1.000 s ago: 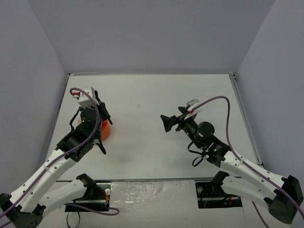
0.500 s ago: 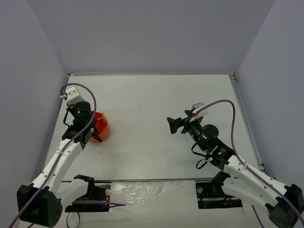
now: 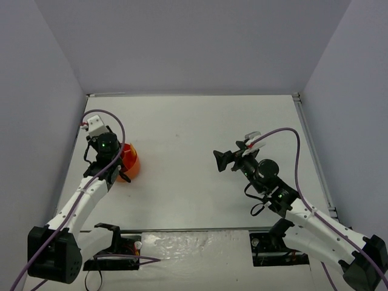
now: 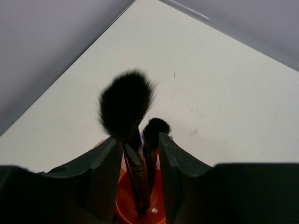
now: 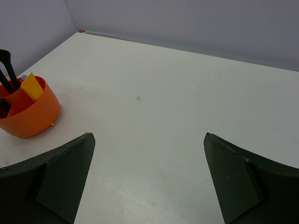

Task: Organize the makeup

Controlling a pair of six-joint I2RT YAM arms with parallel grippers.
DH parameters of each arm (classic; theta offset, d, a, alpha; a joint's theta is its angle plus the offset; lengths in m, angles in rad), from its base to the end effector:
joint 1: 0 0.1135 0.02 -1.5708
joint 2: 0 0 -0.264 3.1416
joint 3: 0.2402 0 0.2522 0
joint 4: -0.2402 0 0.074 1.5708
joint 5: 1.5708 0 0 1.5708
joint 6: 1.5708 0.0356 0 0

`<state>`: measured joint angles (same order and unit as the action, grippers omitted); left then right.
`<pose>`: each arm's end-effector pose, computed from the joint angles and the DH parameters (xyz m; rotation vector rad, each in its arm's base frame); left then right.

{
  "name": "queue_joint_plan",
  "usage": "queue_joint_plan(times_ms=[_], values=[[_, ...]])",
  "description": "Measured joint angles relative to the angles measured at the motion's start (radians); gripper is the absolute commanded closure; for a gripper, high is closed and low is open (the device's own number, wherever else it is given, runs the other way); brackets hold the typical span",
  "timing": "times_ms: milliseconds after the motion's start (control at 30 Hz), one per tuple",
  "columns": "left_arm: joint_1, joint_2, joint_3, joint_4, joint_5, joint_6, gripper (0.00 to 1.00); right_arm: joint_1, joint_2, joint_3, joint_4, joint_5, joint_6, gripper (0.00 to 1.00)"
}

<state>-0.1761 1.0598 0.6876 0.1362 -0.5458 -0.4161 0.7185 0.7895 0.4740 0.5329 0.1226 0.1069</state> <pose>0.2419 -0.0243 0.2862 -0.5862 1.6727 0.0654 0.1477 0.1233 0.3055 -0.3143 1.3451 0.6103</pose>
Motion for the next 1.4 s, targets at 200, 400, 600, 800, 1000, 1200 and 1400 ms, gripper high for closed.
queue_joint_plan(times_ms=[200,400,600,800,1000,1200,1400], values=[[0.0,-0.103,0.001,-0.076,0.003,-0.047,0.17,0.0,-0.013,0.0,-0.019,0.001,-0.001,0.0],[0.0,-0.257,0.081,-0.327,0.025,-0.078,0.03,0.0,-0.048,0.006,-0.075,0.018,-0.003,0.0],[0.0,-0.396,0.293,-0.632,0.071,-0.054,0.03,0.0,-0.106,0.05,-0.173,0.081,0.002,0.0],[0.0,-0.527,0.486,-0.911,0.117,-0.007,0.03,-0.005,-0.145,0.151,-0.328,0.191,0.062,0.0],[0.0,-0.608,0.561,-1.135,0.165,0.021,0.03,-0.005,-0.161,0.272,-0.502,0.294,0.102,0.0],[-0.006,-0.645,0.558,-1.29,0.222,0.024,0.03,-0.005,-0.24,0.295,-0.6,0.351,0.105,0.0],[-0.02,-0.683,0.558,-1.372,0.255,0.026,0.03,-0.005,-0.335,0.296,-0.629,0.411,0.105,0.0]])
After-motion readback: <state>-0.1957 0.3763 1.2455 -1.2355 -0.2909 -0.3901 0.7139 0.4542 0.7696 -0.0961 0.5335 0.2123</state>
